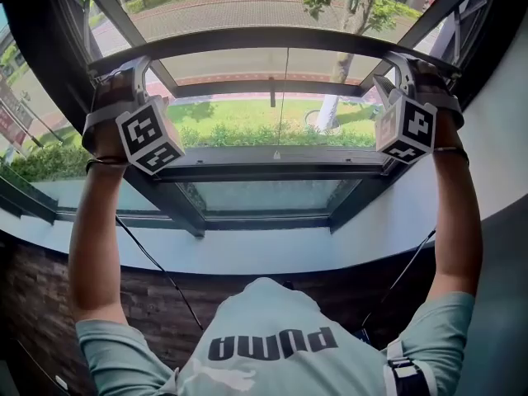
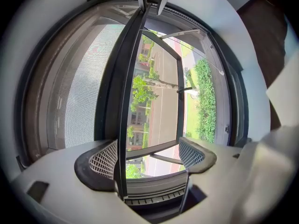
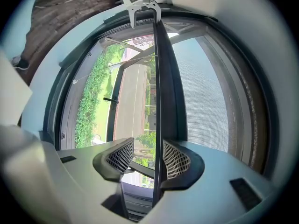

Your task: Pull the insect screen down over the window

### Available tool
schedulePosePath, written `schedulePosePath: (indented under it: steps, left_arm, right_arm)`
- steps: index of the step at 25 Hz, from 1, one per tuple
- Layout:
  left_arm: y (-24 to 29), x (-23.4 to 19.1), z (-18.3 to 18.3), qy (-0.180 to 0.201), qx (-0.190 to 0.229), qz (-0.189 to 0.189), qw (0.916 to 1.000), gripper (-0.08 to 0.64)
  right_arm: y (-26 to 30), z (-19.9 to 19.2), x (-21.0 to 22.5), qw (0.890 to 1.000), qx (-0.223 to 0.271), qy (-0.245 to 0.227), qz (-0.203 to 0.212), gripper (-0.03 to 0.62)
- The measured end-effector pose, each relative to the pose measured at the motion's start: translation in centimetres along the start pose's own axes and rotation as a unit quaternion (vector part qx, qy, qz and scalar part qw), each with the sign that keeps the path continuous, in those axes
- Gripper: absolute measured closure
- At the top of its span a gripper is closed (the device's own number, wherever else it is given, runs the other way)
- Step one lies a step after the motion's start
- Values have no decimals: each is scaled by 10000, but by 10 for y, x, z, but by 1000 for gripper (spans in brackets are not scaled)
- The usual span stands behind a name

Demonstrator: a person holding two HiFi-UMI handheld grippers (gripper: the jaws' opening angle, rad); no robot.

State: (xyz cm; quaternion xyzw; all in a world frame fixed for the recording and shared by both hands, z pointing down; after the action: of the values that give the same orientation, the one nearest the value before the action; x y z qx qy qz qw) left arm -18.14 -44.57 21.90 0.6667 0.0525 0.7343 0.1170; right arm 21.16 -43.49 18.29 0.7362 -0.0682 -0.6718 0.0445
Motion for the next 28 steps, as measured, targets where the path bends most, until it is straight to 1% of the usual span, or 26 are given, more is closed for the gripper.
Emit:
schedulePosePath:
  steps: [5, 18, 28]
  left_arm:
    - [4, 23, 2, 47, 29, -83, 10000, 156]
    - [2, 28, 1, 34, 55, -21, 10000, 156]
    - [1, 36, 1, 48, 106, -48, 9999, 155]
  right_arm:
    - [4, -3, -22, 9999, -13, -7, 168, 396]
    - [4, -2, -28, 9998, -85, 29, 149, 396]
    - [4, -1, -34, 9997, -128, 38, 224, 396]
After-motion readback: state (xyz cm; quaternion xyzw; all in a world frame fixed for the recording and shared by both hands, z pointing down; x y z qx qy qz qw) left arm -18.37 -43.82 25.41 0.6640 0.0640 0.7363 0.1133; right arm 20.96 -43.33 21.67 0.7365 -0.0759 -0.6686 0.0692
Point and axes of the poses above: the fingertips, and each gripper's own axes: y forward along the fingers, x to its right, z out of its top, the point moved 5 cm from there along -y, backward along the fingers, and after that the axes turned 9 degrees about y, right-handed, at the moved point
